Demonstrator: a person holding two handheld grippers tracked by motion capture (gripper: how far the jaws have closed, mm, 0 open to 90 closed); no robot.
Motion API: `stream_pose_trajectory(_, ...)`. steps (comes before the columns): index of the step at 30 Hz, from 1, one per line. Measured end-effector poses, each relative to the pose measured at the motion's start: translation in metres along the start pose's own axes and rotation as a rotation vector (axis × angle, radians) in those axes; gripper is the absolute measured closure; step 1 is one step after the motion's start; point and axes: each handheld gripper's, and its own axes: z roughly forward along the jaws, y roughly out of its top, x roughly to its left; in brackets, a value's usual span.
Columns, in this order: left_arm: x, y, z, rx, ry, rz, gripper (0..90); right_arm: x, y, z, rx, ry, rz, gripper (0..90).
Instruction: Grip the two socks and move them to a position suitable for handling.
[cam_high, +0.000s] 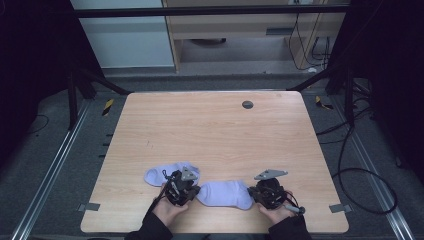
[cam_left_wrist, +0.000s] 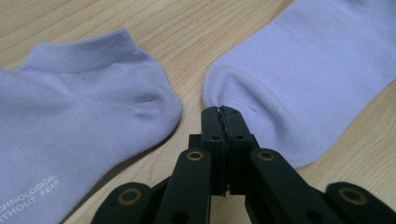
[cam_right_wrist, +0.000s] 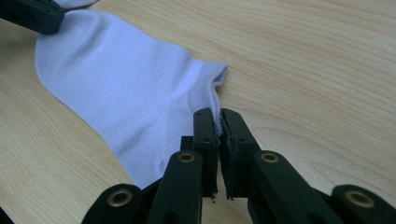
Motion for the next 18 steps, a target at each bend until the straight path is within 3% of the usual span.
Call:
stream_pose_trajectory(7,0.004,0.000,-0.008,-0.027,0.020,-0.017,74.9,-0.002,0.000,-0.001,-0.020,-0.022,0.002,76.9)
stream_pose_trajectory(18,0.029,0.001,-0.040,-0.140,0.092,-0.054,53.1,-0.008,0.012,-0.012,-0.148,-0.030,0.017,65.2)
